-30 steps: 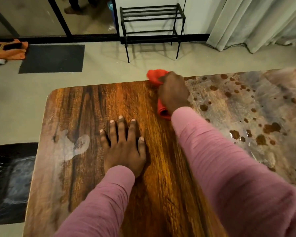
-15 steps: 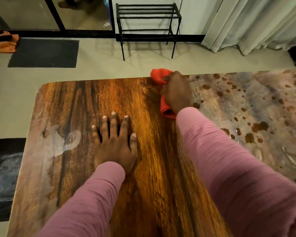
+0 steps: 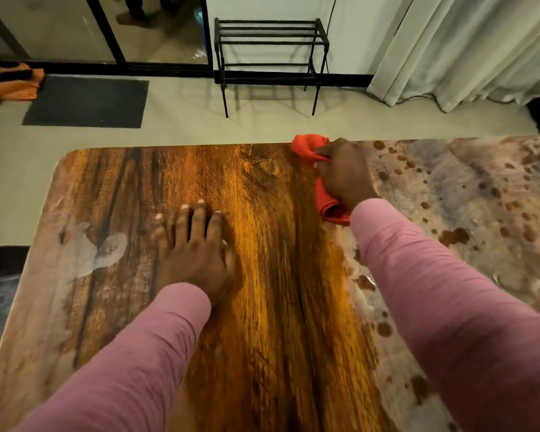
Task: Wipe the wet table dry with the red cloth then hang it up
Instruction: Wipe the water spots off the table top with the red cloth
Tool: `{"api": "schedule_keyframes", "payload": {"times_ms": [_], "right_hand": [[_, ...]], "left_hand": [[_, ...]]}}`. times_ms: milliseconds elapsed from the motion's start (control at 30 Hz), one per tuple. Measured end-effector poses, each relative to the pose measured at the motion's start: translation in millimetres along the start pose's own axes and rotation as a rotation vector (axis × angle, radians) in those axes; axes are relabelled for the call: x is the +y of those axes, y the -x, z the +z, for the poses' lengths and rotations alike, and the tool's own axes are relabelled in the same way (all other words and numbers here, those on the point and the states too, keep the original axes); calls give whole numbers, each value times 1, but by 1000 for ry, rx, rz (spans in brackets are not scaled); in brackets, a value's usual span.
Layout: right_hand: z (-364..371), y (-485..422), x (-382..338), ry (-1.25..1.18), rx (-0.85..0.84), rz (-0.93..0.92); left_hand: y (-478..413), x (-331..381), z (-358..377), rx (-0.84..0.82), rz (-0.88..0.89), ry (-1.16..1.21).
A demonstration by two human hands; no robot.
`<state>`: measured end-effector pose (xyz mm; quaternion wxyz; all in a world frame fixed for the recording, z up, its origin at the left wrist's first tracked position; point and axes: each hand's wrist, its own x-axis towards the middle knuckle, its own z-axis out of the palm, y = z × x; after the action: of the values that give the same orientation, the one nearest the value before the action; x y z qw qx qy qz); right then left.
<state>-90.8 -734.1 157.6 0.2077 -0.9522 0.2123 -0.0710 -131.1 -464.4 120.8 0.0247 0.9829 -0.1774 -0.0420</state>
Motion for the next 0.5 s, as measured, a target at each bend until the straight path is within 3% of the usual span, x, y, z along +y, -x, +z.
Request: {"api": "schedule_keyframes", "payload": {"times_ms": [100,167,233,367,433,500], "right_hand": [[-7,2,18,-142,206,203],[-3,-1,13,-35,244,239],[2,0,-2,-22,246,171],[13,-4,2,56,25,-91],[3,-13,24,63,8,-28],[-10,-23,48,44,118,130]], "left_hand": [[-10,34,-7,56,68,49],[-13,60,-3,60,128,96],[-12,82,3,56,128,116],[-10,101,15,39,99,163],[-11,99,17,43,86,203],[-10,97,19,41,97,203]]}}
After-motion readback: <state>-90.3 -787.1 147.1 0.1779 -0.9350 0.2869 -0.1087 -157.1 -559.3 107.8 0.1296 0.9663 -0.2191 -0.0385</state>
